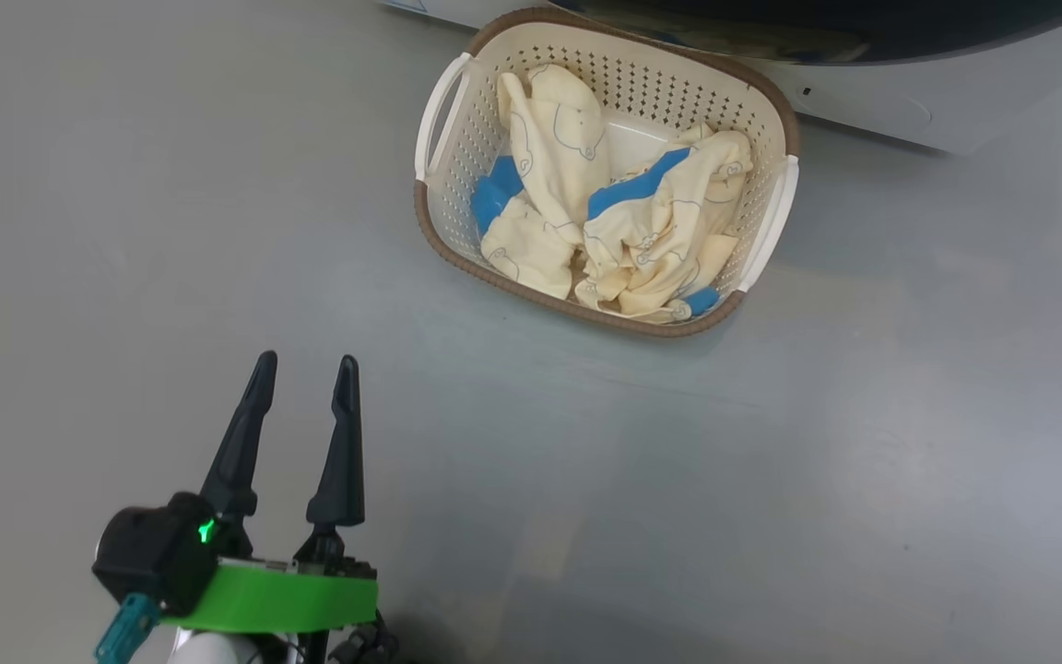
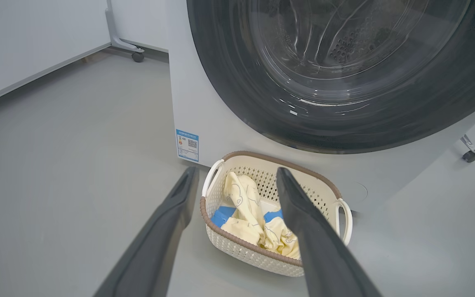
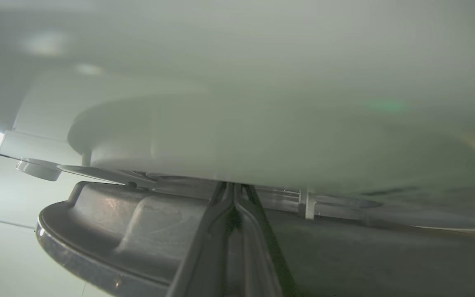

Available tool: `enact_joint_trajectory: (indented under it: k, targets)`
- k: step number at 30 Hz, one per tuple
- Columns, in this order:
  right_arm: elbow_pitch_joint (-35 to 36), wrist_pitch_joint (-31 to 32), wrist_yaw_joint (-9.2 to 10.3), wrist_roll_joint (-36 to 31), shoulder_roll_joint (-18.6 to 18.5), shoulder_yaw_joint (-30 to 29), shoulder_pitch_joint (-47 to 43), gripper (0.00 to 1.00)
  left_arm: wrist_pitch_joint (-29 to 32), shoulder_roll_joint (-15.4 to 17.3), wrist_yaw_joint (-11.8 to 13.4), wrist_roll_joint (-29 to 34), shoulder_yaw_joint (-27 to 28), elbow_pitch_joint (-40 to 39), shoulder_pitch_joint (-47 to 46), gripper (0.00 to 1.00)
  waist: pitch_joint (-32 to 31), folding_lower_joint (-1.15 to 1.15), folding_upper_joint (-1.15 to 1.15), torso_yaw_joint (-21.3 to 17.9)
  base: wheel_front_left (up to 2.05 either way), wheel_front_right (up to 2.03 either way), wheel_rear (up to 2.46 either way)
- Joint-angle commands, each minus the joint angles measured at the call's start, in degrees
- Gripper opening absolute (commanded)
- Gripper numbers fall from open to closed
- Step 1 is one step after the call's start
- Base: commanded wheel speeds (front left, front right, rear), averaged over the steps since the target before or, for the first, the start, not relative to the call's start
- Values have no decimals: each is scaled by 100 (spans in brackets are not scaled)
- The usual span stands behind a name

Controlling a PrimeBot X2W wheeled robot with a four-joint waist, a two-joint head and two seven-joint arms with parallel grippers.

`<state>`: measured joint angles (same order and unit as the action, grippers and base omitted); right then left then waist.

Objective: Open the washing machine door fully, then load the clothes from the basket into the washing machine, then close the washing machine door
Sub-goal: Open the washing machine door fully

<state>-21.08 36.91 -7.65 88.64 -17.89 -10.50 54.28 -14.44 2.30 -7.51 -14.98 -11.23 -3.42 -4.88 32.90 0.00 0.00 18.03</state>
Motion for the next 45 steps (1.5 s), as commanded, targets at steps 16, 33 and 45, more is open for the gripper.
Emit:
enact_joint_trajectory:
  k: [16, 33, 45]
  targets:
    - [459, 235, 16, 18, 498, 780, -212, 0, -56, 58, 2, -3, 415, -192, -204, 100, -227, 0, 0, -397, 0, 0, 0]
    - [963, 428, 16, -71, 899, 1764, -1247, 0, -56, 58, 2, 72, 391, 58, -25, 100, -1178, 0, 0, -880, 0, 0, 0]
    - [1095, 159, 16, -163, 1013, 2272, -1925, 0, -56, 58, 2, 42, 357, 158, 147, 100, -1720, 0, 0, -911, 0, 0, 0]
